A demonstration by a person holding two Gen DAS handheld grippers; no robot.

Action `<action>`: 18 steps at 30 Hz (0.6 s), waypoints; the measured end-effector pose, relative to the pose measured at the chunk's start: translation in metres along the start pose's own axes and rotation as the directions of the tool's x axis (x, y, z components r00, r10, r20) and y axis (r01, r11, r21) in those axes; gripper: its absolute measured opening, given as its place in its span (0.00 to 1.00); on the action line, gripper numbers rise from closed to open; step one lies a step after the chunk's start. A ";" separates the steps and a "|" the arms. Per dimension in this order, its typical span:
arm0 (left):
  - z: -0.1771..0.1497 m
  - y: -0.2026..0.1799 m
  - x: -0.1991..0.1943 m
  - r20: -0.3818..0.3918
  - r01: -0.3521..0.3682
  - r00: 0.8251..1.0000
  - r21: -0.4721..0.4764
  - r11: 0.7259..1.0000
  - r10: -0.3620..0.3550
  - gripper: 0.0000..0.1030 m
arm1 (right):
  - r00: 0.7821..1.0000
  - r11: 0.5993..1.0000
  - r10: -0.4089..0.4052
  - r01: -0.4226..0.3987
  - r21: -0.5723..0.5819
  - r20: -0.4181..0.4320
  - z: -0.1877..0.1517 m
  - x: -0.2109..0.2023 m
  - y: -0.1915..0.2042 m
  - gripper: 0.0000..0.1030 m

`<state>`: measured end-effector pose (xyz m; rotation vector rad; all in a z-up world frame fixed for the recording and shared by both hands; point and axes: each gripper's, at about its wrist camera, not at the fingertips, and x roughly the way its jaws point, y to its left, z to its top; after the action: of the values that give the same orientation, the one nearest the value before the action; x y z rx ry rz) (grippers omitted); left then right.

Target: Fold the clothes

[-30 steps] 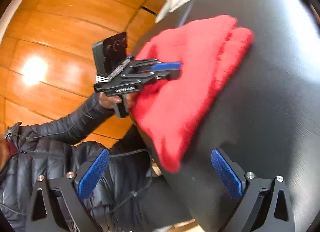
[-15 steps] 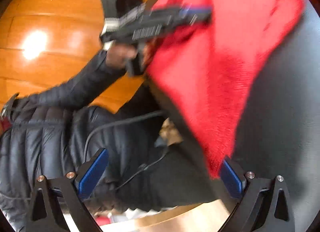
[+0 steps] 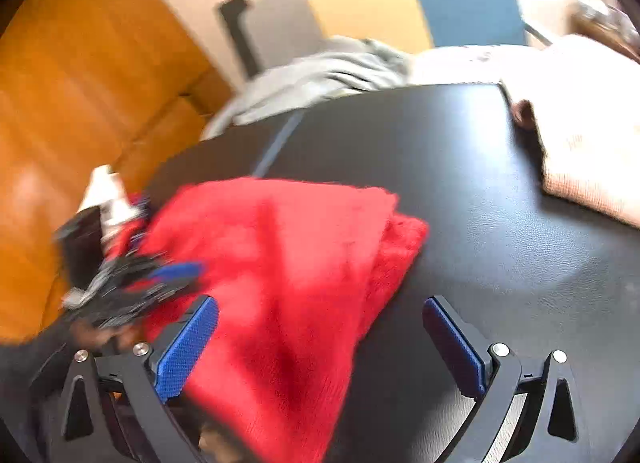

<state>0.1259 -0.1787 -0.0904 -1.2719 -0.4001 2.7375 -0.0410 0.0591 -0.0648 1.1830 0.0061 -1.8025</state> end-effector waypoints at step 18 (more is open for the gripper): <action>-0.037 0.040 -0.037 0.087 0.035 0.996 -0.162 0.986 -0.021 0.23 | 0.923 0.924 -0.380 0.376 0.076 0.052 0.020 0.042 -0.002 0.44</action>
<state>0.1790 -0.2176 -0.0975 -1.1763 -0.6583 2.7913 -0.0596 0.0220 -0.0850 1.2289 0.1489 -2.1943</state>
